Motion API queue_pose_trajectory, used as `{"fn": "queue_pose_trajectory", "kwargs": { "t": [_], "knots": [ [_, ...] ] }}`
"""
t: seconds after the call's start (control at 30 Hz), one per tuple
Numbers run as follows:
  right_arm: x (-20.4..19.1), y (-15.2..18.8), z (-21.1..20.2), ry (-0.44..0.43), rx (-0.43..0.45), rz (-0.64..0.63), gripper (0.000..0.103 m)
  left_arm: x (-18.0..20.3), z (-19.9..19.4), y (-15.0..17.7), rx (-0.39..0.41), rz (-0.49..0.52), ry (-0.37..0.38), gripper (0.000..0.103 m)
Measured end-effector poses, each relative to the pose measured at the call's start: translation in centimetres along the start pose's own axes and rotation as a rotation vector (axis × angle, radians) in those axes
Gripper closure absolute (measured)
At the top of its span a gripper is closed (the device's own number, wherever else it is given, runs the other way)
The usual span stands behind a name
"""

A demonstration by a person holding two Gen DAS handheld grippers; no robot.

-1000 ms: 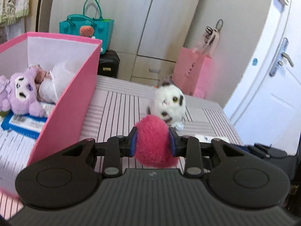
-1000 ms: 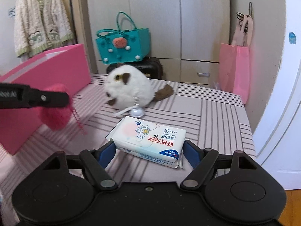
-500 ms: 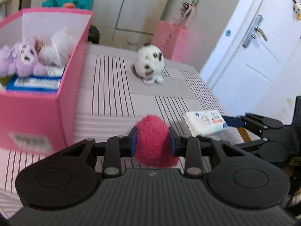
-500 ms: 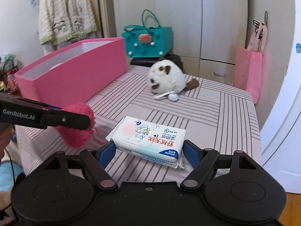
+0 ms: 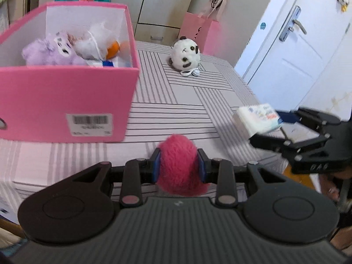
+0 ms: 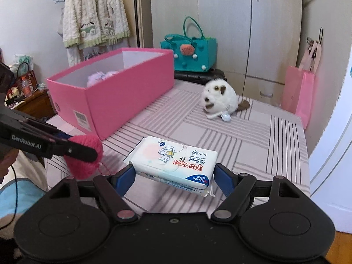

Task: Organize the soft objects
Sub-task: 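Lift the pompom and tissue pack with both tools and carry them over the pink box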

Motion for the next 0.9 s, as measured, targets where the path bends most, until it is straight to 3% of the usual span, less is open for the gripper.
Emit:
{"fn": "queue_pose_trajectory", "kwargs": {
  "t": [0.43,0.9],
  "knots": [
    [-6.3,-3.1,-2.2,-0.128,0.012,-0.065,0.021,-2.2,-6.1,-1.3,0.01,0.152,-0.084,0.071],
    [-10.7,-8.1,-4.1,-0.108,0.142,-0.167,0.021,-4.4,-10.6,-1.9,0.049,0.152,-0.102,0.071]
  ]
}}
Point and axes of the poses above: each gripper's, at about its wrist camera, not at the fingertips, and z roughly the way its jaws point, x to its right, y to its underside, the point moved 10 cm from there along z, roughly the way its jaws point, and after that the axes turned 10 degrees about -x, right-handed, at the moved point
